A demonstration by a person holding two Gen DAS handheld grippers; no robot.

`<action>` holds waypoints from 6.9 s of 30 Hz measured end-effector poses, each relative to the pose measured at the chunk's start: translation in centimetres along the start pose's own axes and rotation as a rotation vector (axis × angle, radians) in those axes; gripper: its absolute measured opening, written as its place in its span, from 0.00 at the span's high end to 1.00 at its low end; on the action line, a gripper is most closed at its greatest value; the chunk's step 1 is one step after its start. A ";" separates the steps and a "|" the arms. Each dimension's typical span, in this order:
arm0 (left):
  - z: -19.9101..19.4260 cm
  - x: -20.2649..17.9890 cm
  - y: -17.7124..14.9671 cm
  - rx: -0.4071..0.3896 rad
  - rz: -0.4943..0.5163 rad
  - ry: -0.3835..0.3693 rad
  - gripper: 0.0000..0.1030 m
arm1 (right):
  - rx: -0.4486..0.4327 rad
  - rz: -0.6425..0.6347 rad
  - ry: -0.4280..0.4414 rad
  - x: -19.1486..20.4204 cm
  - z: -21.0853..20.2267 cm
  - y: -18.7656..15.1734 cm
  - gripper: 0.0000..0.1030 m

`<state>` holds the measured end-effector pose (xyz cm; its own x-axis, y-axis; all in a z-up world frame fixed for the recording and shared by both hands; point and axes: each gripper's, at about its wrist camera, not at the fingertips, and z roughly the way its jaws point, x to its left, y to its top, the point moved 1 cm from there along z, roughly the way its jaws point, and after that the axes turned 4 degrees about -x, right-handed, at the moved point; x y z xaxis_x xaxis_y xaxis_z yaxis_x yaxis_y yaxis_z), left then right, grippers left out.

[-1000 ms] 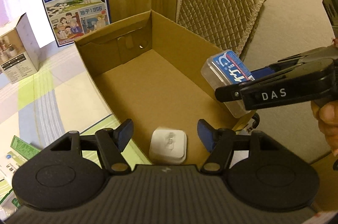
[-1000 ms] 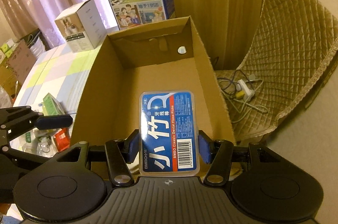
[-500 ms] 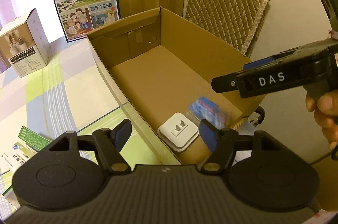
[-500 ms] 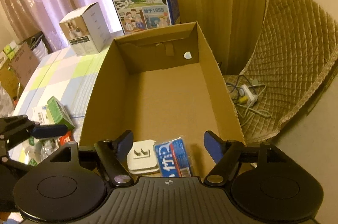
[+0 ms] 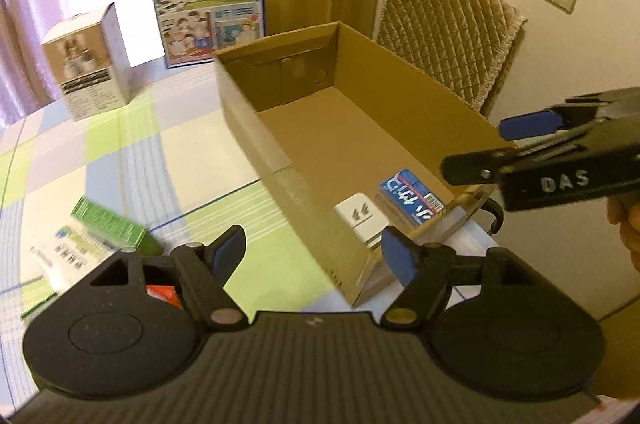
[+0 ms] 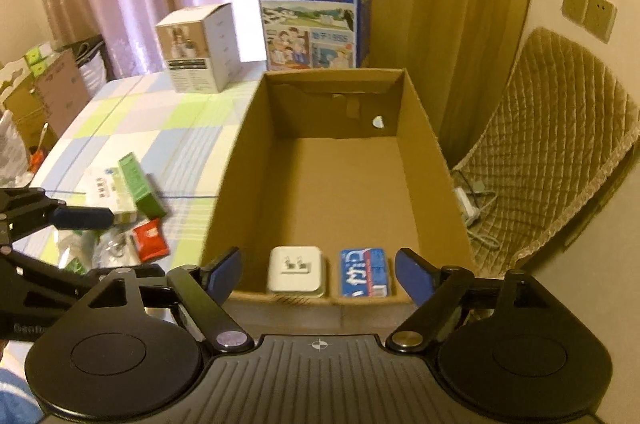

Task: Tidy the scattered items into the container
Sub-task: 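Withdraw both tools from the cardboard box back over the table, then move the left tool to the silver foil bag while the right tool reaches the clear plastic box, then close the left tool on the foil bag while the right tool grips the clear plastic box, then carry the foil bag with the left tool while the right tool carries the clear box to the cardboard box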

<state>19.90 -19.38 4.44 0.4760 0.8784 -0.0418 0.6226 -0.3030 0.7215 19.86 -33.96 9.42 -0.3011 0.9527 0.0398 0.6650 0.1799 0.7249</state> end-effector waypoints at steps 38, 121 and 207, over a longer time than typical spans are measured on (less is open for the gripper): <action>-16.5 12.5 -15.9 -0.007 -0.296 0.273 0.14 | 0.056 -0.146 0.164 15.2 -2.6 -8.0 0.06; -1.4 25.9 -17.5 0.218 -0.423 0.185 0.26 | 0.068 -0.587 0.335 24.9 15.3 -9.5 0.70; -9.5 14.8 -9.7 0.064 -0.222 0.110 0.55 | -0.250 -0.287 0.121 16.3 0.9 -4.7 0.73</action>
<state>14.99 0.03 3.33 0.2546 0.9600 -0.1163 0.7440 -0.1176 0.6577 12.46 -19.02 6.03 -0.5385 0.8342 -0.1185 0.3601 0.3550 0.8628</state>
